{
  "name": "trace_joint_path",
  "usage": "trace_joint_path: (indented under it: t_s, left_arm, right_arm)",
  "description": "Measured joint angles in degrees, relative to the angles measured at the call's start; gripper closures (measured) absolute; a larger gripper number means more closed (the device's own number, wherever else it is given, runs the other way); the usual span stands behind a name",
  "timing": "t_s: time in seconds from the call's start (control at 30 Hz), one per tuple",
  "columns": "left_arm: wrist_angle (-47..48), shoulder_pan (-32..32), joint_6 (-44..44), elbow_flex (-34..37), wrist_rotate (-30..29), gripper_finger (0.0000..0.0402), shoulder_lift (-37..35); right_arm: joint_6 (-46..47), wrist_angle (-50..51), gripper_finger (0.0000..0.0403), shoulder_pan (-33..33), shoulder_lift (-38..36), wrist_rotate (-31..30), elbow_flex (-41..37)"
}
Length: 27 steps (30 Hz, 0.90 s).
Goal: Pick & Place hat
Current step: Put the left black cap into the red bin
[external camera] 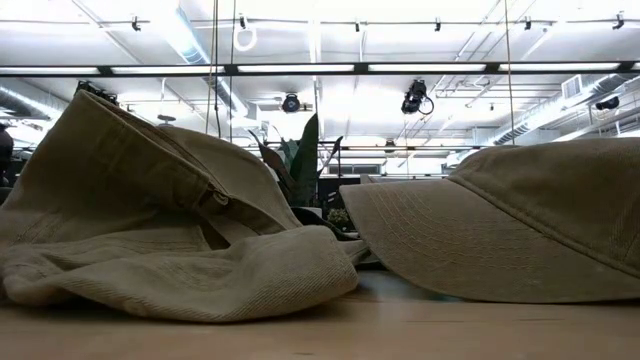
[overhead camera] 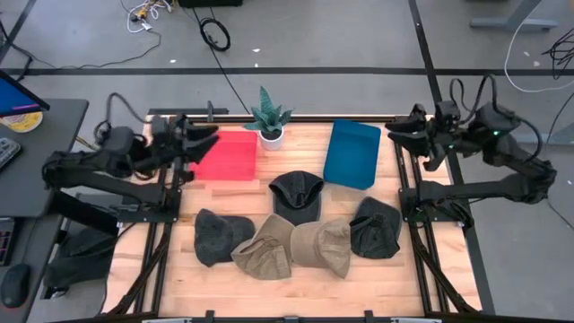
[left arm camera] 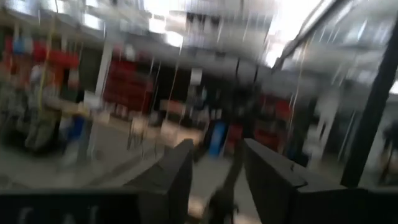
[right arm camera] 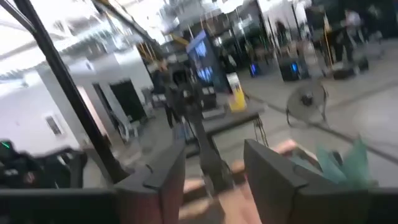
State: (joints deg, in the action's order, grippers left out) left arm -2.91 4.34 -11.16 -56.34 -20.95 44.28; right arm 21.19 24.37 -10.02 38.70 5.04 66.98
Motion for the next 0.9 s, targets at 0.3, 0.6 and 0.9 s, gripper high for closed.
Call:
trace_joint_path:
  t_s: [0.3,0.6,0.9]
  left_arm:
    - [23.66,0.61,-3.66,-12.7,0.01,0.0222,9.83]
    - [31.48,2.32,-15.79,-12.68,5.82,0.0233,14.28]
    - [50.39,5.52,-21.48,-12.68,17.72,0.0214,18.08]
  right_arm:
    - [-0.84,17.04,0.0219,-0.01,2.35,-0.04,2.78]
    - [2.16,21.38,0.0229,0.0,4.09,1.19,2.78]
    - [2.26,21.34,0.0212,0.0,7.12,1.92,2.78]
